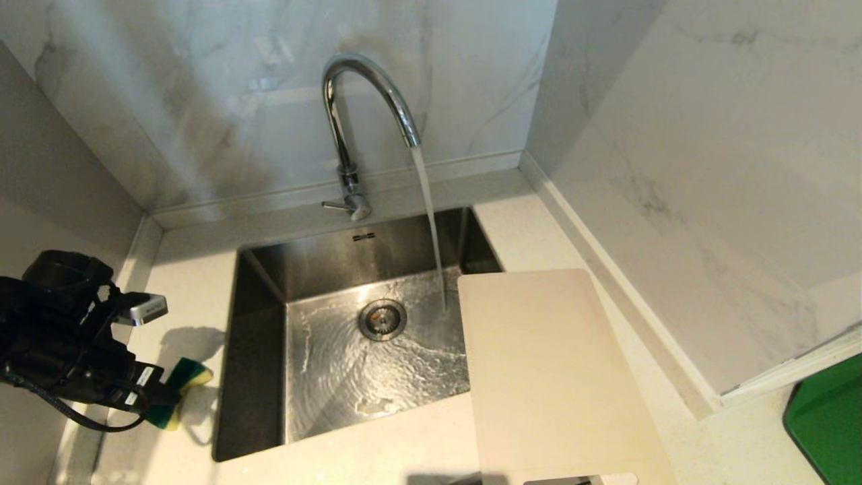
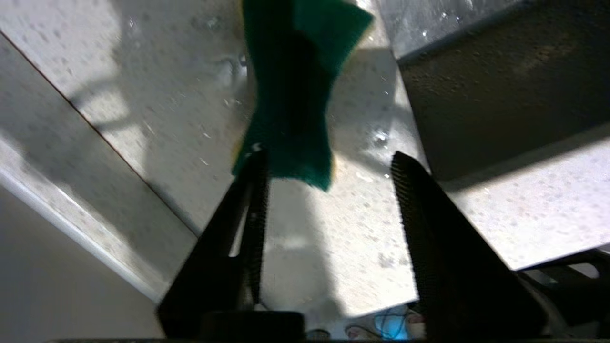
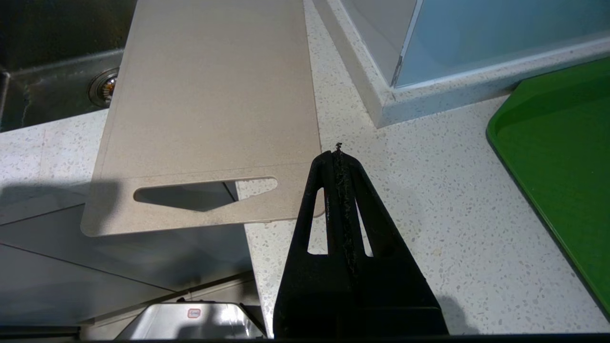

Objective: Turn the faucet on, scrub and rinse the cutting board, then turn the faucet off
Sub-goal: Pick up the cleaning cloth

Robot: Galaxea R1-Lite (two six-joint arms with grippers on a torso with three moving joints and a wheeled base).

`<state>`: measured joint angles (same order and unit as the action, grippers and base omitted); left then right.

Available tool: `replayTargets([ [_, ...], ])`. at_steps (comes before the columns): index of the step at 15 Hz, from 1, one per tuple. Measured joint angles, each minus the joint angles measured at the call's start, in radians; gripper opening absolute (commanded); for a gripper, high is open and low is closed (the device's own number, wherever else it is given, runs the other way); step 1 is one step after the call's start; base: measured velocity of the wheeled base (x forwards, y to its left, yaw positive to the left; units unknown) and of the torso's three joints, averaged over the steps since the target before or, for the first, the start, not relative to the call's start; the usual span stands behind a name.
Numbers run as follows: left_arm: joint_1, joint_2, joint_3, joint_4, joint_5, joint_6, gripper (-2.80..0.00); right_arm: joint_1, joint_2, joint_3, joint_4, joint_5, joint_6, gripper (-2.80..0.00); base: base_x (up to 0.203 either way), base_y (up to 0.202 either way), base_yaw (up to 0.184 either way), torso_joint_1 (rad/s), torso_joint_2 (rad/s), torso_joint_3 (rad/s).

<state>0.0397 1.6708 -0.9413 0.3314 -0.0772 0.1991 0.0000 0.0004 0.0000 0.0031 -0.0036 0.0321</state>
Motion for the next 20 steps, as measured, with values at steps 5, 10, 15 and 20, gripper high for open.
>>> replayTargets([
  [5,0.05,0.055,-0.024,-0.033,-0.021,0.082,0.0,0.0,0.0,0.0,0.0,0.001,0.0,-2.8,0.0,0.0,0.0,0.0,0.0,0.0],
  [10,0.073,0.101,-0.053,-0.037,-0.022,0.087,0.0,0.0,0.0,0.0,0.0,0.002,0.0,-2.8,0.0,0.0,0.0,0.0,0.0,0.0],
  [15,0.082,0.152,-0.064,-0.039,-0.063,0.091,0.0,0.0,0.0,0.0,0.0,0.001,0.0,-2.8,0.0,0.0,0.0,0.0,0.0,0.0],
  [20,0.086,0.184,-0.079,-0.039,-0.064,0.089,-2.8,0.0,0.0,0.0,0.0,0.001,0.0,-2.8,0.0,0.0,0.0,0.0,0.0,0.0],
])
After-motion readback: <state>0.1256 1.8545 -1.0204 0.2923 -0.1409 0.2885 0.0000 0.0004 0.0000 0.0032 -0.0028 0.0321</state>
